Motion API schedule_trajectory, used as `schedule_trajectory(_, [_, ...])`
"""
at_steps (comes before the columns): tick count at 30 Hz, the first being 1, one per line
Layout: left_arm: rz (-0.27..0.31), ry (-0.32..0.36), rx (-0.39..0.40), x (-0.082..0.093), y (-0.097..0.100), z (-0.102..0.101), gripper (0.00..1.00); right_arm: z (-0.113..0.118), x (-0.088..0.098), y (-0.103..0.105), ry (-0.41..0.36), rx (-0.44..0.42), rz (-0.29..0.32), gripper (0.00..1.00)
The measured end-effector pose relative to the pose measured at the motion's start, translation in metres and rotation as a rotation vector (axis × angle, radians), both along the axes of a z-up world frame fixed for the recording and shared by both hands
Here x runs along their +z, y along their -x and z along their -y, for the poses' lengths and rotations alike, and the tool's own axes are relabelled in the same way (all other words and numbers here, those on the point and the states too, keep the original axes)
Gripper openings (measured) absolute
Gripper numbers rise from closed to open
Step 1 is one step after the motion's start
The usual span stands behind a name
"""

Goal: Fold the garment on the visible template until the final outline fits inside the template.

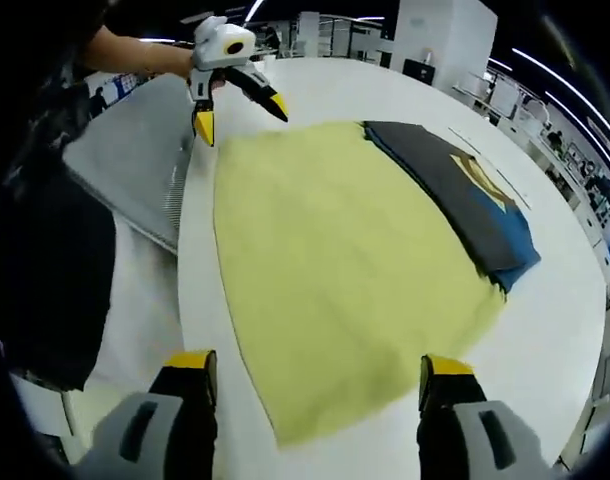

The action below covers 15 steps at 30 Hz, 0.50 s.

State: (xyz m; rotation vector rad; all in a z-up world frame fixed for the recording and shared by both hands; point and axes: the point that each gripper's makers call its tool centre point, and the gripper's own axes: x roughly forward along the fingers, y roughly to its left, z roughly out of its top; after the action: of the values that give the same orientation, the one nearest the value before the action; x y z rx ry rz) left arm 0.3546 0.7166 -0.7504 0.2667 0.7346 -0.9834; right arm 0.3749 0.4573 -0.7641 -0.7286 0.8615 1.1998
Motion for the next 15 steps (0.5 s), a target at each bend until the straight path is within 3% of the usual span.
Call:
schedule_trajectory(6, [0.0, -0.024, -0.037, -0.007, 0.009, 0.003, 0.61, 0.008, -0.007, 0.003, 0.051, 0.038, 0.006, 0.71])
schedule_trajectory(15, [0.004, -0.139, -0.086, -0.023, 0.015, -0.009, 0.49, 0.014, -0.013, 0.007, 0.086, 0.064, -0.006, 0.61])
